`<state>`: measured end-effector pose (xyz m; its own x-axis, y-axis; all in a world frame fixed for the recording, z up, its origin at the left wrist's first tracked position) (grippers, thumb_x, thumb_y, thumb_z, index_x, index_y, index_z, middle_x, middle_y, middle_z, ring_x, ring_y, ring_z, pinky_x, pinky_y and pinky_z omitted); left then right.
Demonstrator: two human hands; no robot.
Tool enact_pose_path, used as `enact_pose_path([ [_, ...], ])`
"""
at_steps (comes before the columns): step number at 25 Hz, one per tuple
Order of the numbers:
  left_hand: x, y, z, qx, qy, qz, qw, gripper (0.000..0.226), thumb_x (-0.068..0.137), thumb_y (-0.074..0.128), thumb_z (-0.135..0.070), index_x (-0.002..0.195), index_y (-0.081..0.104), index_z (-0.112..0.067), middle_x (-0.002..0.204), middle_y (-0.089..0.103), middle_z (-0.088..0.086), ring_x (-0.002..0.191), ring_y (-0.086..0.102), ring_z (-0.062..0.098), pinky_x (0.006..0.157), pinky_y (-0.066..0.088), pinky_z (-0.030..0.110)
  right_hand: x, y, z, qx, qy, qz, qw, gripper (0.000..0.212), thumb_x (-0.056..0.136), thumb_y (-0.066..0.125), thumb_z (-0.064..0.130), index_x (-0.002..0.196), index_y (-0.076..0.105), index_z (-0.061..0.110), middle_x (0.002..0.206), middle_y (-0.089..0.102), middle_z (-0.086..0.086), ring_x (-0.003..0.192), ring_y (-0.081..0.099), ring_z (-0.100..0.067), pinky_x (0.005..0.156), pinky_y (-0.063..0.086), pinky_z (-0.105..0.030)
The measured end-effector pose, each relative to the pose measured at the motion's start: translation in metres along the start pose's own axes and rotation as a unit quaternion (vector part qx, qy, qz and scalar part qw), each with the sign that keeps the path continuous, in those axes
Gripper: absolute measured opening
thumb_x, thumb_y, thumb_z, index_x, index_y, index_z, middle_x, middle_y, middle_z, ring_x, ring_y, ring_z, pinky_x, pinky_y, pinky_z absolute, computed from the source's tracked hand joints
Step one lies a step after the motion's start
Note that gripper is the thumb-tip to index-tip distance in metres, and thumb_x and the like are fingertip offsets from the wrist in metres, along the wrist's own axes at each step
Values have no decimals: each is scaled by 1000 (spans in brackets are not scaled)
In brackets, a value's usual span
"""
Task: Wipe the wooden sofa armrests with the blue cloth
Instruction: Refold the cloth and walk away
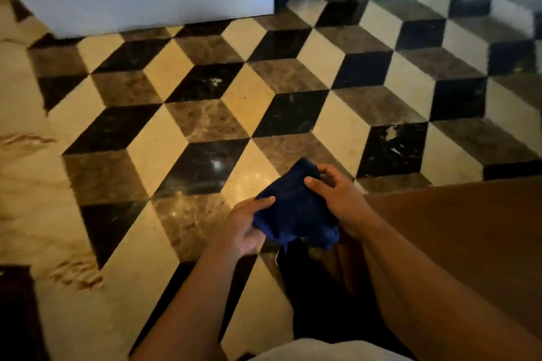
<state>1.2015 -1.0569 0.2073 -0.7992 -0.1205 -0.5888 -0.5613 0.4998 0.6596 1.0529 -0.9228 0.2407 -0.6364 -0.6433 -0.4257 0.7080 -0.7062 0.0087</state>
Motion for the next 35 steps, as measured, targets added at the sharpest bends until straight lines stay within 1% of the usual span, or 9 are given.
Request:
enact_pose_path([
  [2,75,24,-37,67,6,-41,997,47,89,65,-2,136,60,4,140,60,27,129,59,43,111,44,57,61,-44,8,30,11,-19,999,27,81,79,41,106,69,42,108,78,5,98,76,-13,78,62,-27],
  [6,195,96,-115,182,32,-128,974,36,77,61,18,109,66,2,114,72,24,104,69,41,74,61,44,148,-126,60,59,12,-50,997,34,87,79,25,115,64,36,112,76,5,100,75,-10,78,61,-25],
  [12,357,213,-174,300,-29,-66,951,53,60,62,12,107,72,-11,106,77,12,106,68,37,78,61,46,233,-255,153,25,-10,-133,991,32,96,71,17,121,65,36,113,73,1,103,73,-16,84,63,-33],
  [15,453,294,-184,435,-27,65,898,55,50,60,5,100,73,-15,89,77,5,93,68,31,69,55,39,282,-333,186,-52,-22,-139,989,33,94,72,22,115,66,46,108,73,13,100,70,-3,78,58,-19],
  [18,542,379,-190,538,-34,245,806,59,59,63,6,111,71,-22,101,78,-3,100,72,20,73,57,27,319,-401,218,-90,-22,-149,985,40,92,74,22,103,64,58,100,72,31,96,68,9,73,51,-9],
  [21,615,472,-196,558,-39,348,753,47,72,66,13,107,72,-17,100,78,-6,98,72,13,78,58,30,345,-472,242,-98,6,-202,974,41,91,75,14,109,64,49,90,74,30,87,70,9,70,51,-9],
  [24,653,554,-187,560,-71,385,730,24,76,67,4,95,69,-10,80,75,-6,78,70,7,66,55,25,335,-533,253,-65,30,-289,955,38,88,79,11,118,66,30,99,76,13,89,73,0,72,57,-17],
  [30,711,725,-77,648,-50,548,527,12,99,64,-26,100,73,-18,94,76,2,86,73,20,75,59,38,273,-661,203,-65,104,-404,907,20,85,82,27,100,73,18,96,77,-4,90,74,-23,87,58,-50],
  [35,770,834,50,632,-85,575,512,15,101,61,-34,101,69,-21,93,74,6,82,72,21,64,58,34,215,-782,134,61,66,-501,861,14,88,79,18,97,73,27,90,76,0,80,73,-13,70,58,-26],
])
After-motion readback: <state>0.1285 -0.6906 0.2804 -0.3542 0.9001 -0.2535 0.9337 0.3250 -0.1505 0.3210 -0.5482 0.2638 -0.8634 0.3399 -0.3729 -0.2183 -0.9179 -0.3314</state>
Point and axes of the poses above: each hand's wrist, its own x-axis towards the middle knuckle, its own y-axis out of the palm, z = x × y, the point moved 3 cm from there along x, towards the middle knuckle
